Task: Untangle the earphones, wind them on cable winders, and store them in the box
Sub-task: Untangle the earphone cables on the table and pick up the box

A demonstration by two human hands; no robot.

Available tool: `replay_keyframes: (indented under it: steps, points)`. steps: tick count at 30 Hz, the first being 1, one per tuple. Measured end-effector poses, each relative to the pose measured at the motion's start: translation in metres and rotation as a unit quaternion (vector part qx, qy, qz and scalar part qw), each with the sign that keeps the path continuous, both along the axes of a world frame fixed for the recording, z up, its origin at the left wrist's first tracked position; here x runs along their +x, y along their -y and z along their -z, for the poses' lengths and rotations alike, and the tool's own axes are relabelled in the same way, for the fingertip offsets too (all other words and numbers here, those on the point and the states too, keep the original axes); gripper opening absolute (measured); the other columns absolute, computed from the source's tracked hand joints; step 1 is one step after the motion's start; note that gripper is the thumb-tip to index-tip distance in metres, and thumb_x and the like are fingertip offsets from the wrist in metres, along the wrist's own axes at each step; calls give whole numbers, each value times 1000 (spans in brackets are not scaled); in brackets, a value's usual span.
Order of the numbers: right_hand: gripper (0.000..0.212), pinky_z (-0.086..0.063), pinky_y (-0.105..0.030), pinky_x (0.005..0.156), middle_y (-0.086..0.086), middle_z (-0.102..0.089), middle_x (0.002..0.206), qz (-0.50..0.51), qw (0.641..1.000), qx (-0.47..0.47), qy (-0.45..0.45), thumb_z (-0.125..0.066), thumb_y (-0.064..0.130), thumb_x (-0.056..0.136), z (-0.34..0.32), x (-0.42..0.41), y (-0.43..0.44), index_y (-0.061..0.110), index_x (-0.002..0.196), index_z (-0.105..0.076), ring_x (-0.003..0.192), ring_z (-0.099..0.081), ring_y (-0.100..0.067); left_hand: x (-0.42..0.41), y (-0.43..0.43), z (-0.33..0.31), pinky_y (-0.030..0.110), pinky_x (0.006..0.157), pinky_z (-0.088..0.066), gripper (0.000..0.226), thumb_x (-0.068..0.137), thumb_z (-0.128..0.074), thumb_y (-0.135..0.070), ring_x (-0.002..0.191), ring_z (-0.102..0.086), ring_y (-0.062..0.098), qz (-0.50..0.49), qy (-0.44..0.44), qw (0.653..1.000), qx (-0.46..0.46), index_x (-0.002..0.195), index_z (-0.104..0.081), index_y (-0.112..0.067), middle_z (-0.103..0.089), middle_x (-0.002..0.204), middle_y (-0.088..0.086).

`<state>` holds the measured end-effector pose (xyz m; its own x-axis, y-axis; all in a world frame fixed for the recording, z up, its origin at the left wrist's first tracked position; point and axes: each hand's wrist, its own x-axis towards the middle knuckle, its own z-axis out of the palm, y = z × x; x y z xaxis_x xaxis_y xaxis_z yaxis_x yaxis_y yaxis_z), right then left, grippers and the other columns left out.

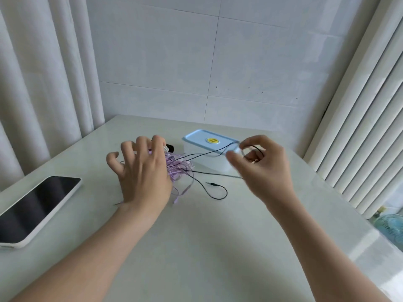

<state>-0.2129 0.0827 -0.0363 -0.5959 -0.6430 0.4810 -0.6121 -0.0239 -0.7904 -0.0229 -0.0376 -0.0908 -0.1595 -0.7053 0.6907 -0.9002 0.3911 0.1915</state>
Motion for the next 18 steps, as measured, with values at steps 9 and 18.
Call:
replay_keyframes:
  steps: [9,18]
  points:
    - [15,-38,-22,58,9,-51,46,-44,984,99,-139,-71,37,97,14,-9,8,28,92,-81,50,-40,-11,3,3,-2,58,104,-28,67,59,-59,15,114,-48,40,-25,1,1000,-17,116,-56,-21,-56,112,6]
    - [29,-43,-36,91,1,-75,87,-67,899,-105,420,-44,26,111,-4,-5,7,27,91,-64,87,-66,-18,1,3,1,57,104,-27,70,56,-72,14,110,-51,32,2,6,1000,12,111,-64,-29,-58,110,-1]
